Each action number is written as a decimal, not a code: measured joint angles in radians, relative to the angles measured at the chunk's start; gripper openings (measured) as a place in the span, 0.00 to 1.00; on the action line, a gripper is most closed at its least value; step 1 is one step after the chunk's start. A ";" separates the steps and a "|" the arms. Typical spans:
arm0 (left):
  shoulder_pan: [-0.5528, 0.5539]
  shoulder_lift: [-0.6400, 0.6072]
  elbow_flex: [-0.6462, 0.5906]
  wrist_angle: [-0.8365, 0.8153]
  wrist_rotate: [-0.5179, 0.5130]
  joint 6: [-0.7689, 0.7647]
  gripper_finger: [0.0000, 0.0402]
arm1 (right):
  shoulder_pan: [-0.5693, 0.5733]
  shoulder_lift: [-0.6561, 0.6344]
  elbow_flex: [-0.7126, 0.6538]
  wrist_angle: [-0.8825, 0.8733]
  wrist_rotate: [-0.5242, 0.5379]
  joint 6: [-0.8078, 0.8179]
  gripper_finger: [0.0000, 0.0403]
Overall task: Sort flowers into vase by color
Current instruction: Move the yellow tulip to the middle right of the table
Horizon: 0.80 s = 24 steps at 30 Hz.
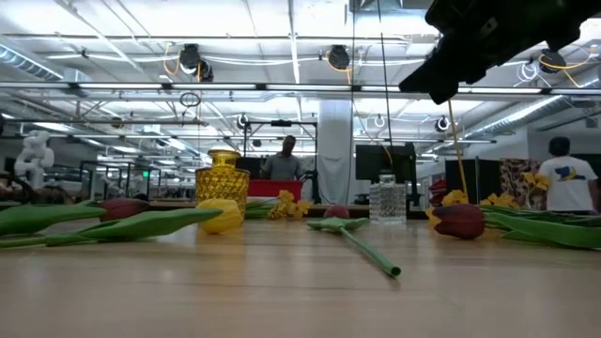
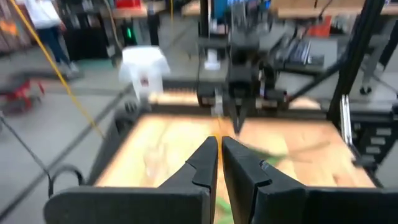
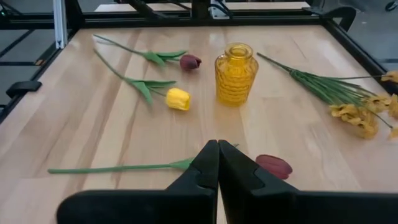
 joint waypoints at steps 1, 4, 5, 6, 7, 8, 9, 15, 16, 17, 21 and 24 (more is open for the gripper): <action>-0.003 0.016 0.000 -0.020 0.000 -0.015 0.08 | 0.000 0.010 0.000 0.008 -0.001 0.001 0.00; -0.014 0.065 -0.002 -0.080 0.000 -0.050 0.08 | 0.000 0.035 0.000 0.020 -0.002 0.019 0.00; -0.021 0.079 -0.004 -0.092 0.001 -0.066 0.08 | 0.000 0.043 0.000 0.020 -0.002 0.026 0.00; -0.028 0.094 -0.004 -0.105 0.000 -0.077 0.08 | 0.000 0.051 0.000 0.018 -0.002 0.034 0.00; -0.036 0.110 -0.004 -0.117 0.000 -0.087 0.08 | 0.000 0.059 0.000 0.017 -0.002 0.045 0.00; -0.046 0.127 -0.004 -0.125 0.000 -0.099 0.08 | 0.000 0.065 0.000 0.017 -0.002 0.058 0.00; -0.055 0.144 -0.004 -0.128 0.000 -0.105 0.08 | 0.000 0.070 0.000 0.016 -0.002 0.070 0.00; -0.111 0.227 -0.005 -0.129 -0.003 -0.123 0.08 | 0.012 0.098 0.000 0.018 0.000 0.143 0.00; -0.120 0.239 -0.005 -0.129 -0.013 -0.129 0.08 | 0.018 0.102 0.000 0.019 0.000 0.156 0.00; -0.130 0.249 -0.005 -0.128 -0.021 -0.135 0.08 | 0.025 0.106 0.000 0.017 -0.001 0.167 0.00; -0.170 0.290 -0.005 -0.128 -0.072 -0.194 0.08 | 0.062 0.124 0.000 0.017 0.002 0.200 0.00; -0.199 0.314 -0.005 -0.136 -0.079 -0.247 0.08 | 0.096 0.142 0.000 0.016 0.021 0.216 0.00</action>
